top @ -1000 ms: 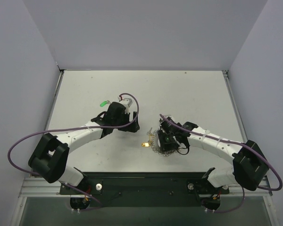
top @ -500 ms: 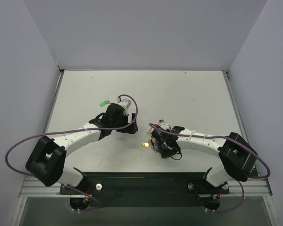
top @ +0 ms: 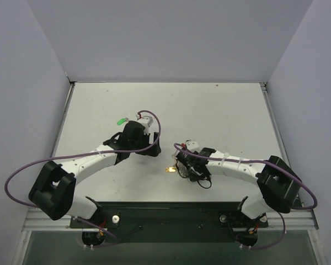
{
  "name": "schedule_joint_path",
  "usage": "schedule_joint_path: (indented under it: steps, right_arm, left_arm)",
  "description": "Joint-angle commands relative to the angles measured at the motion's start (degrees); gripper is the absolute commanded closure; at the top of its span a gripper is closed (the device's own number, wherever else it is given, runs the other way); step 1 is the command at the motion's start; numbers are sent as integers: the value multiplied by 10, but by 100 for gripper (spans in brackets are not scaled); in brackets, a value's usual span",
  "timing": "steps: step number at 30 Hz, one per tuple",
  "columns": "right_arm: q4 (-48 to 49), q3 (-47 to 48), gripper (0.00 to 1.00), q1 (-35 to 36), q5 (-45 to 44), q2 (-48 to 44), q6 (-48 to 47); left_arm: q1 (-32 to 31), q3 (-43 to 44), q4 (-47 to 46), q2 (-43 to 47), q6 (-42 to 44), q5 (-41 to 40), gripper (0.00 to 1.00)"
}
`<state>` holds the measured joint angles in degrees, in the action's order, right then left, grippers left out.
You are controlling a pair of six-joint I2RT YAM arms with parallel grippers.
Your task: Put the keys on the keyring
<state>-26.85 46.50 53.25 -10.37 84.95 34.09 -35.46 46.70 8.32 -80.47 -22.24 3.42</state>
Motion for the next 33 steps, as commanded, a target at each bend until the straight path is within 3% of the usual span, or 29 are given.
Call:
schedule_joint_path:
  steps: [1,14,22,28,33]
  right_arm:
    - [-21,16,100,6,-28,-33,-9]
    - [-18,83,100,5,-40,-124,-102]
    - [32,84,100,4,18,-205,-161]
    - [80,81,100,-6,135,-264,-231]
    - [84,104,100,-15,203,-272,-271]
  left_arm:
    - [3,0,-3,16,4,-5,2]
    - [4,-22,-13,100,17,-25,3]
    - [4,-91,-115,220,27,26,2]
    - [5,-108,-169,293,63,133,6]
    - [5,-90,-191,305,83,271,14]
